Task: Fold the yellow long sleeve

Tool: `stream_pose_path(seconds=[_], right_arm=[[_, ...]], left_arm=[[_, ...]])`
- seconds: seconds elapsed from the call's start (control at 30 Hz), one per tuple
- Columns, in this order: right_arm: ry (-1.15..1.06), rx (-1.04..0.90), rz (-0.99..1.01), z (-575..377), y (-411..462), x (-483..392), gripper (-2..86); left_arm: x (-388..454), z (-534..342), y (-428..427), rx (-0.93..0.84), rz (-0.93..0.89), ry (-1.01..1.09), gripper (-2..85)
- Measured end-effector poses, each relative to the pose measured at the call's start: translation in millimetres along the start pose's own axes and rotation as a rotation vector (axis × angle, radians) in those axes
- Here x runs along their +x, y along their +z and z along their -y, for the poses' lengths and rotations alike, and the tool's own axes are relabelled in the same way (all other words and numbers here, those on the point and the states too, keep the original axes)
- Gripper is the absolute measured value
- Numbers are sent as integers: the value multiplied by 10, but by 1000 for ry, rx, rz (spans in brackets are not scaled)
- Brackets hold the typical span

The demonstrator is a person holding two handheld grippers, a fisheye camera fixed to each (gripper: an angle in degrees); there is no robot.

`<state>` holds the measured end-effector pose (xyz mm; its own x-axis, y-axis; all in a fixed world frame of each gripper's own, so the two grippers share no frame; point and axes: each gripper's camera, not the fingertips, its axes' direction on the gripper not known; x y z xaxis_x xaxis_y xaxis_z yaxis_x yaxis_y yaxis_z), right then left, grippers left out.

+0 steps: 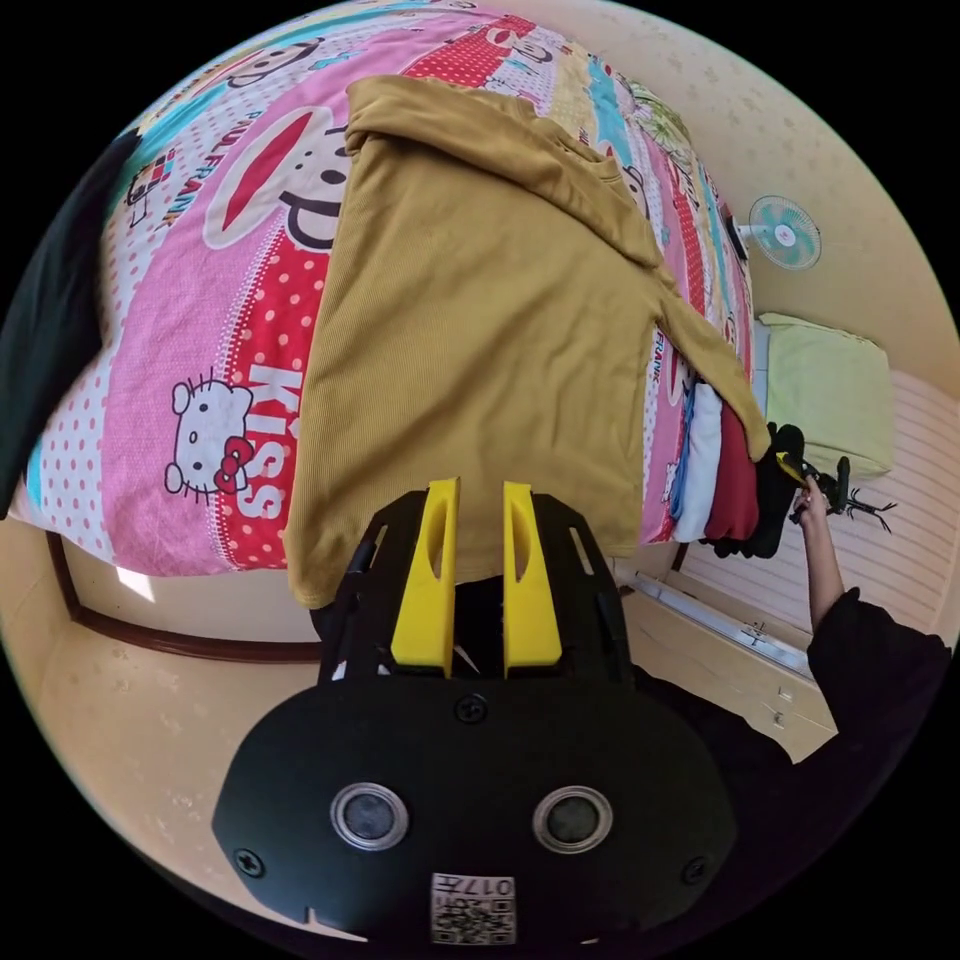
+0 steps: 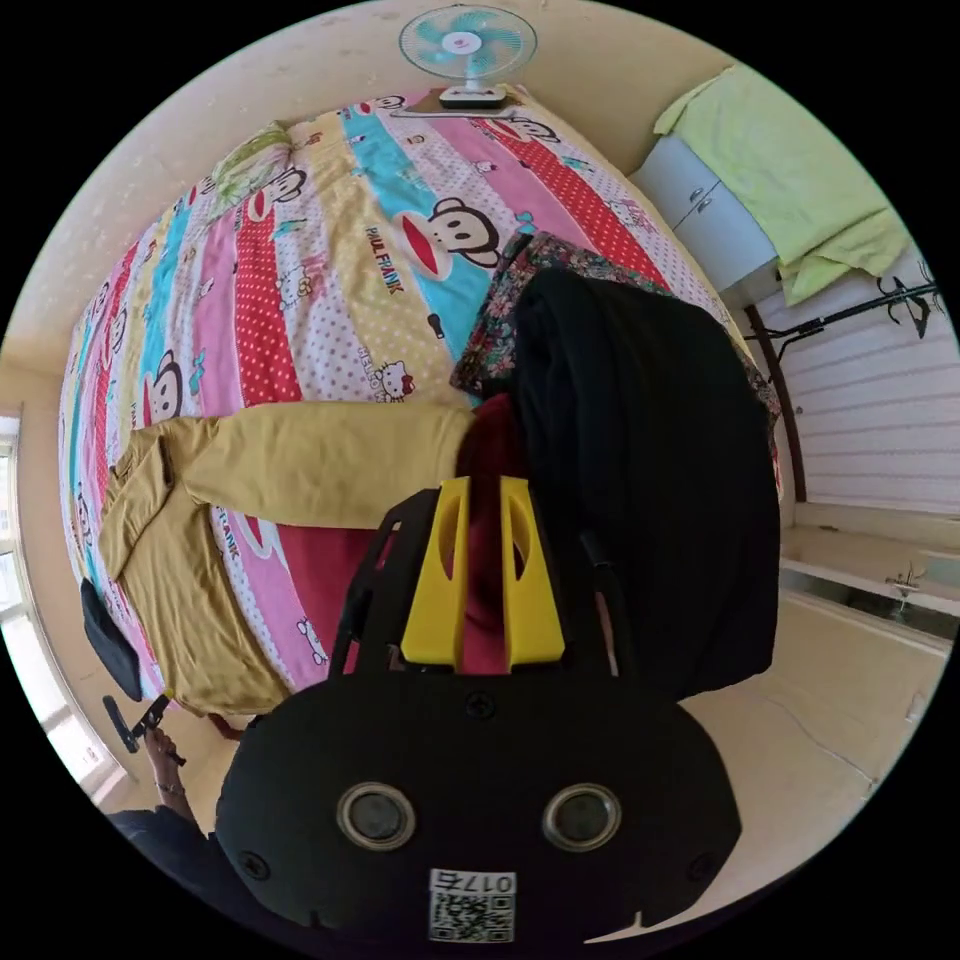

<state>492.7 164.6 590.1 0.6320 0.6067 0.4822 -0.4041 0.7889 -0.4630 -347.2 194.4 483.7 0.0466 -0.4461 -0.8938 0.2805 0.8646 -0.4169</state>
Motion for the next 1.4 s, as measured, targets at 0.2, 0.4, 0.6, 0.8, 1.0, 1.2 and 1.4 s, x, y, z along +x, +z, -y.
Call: stream_pose_path(seconds=[0.2, 0.4, 0.6, 0.8, 1.0, 1.2, 1.4], right_arm=[[155, 108, 306, -694, -49, 63, 100], [495, 112, 628, -738, 440, 285, 120], [492, 217, 556, -522, 144, 54, 43], [-99, 660, 529, -544, -1562, -1835, 33], [-679, 656, 871, -1147, -1709, -4313, 36], [-972, 167, 771, -1930, -32, -6312, 50], [-829, -35, 719, -2191, 575, -5318, 110]], left_arm=[[-108, -56, -17, -12, -18, -8, 76], [-264, -66, -142, 16, -23, -31, 77], [-472, -149, -333, 55, -3, -69, 86], [-841, -308, -611, 73, -31, -115, 90], [-1275, -452, -882, 62, -47, -134, 97], [-1701, -649, -1000, 10, -62, -132, 109], [-2089, -851, -1161, 1, -82, -118, 136]])
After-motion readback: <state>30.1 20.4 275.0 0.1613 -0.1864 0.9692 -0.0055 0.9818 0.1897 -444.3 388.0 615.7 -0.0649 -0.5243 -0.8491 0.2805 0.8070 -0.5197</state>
